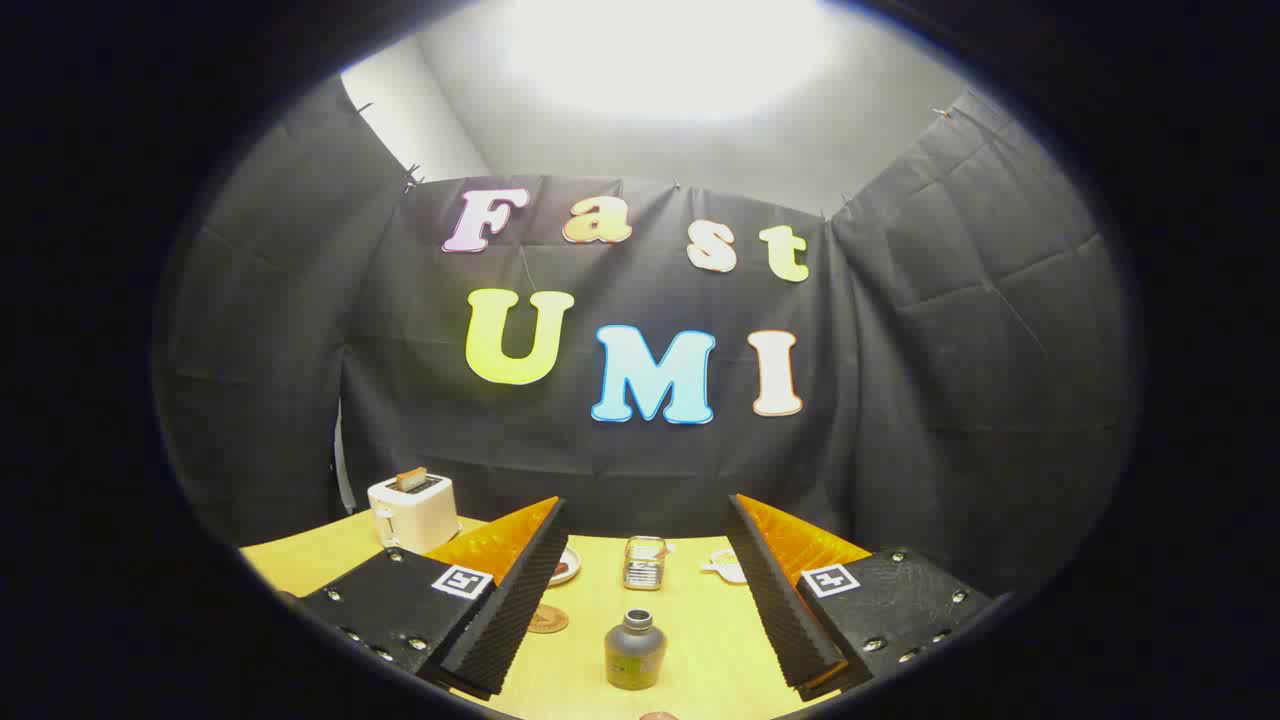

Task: Take the bottle from table, then pour the juice into the cup, finally place the bottle on the coaster

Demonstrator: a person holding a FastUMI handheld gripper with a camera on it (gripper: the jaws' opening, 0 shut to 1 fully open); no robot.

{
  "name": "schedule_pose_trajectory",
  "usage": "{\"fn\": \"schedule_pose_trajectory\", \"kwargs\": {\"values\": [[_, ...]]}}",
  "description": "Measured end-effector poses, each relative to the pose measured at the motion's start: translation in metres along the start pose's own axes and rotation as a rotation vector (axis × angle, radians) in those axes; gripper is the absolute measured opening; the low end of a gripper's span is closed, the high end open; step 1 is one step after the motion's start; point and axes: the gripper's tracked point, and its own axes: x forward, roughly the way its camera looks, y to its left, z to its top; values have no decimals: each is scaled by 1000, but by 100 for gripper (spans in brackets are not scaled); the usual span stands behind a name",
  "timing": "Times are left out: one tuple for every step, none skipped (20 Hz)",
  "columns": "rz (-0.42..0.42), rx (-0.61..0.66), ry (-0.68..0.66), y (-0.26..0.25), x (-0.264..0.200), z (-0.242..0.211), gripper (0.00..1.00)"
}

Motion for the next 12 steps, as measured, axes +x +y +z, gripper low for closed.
{"fn": "schedule_pose_trajectory", "kwargs": {"values": [[1,12,10,0,1,-4,97],[5,20,17,0,1,-6,97],[13,19,16,3,2,-6,97],[16,13,18,3,3,-6,97],[22,12,20,4,4,-9,97],[29,16,21,6,4,-9,97],[32,18,20,6,5,-9,97],[30,15,19,5,5,-8,97],[31,10,17,6,5,-9,97],[35,4,13,6,5,-8,97],[38,0,11,6,4,-8,97],[40,-1,10,6,4,-8,97]]}}
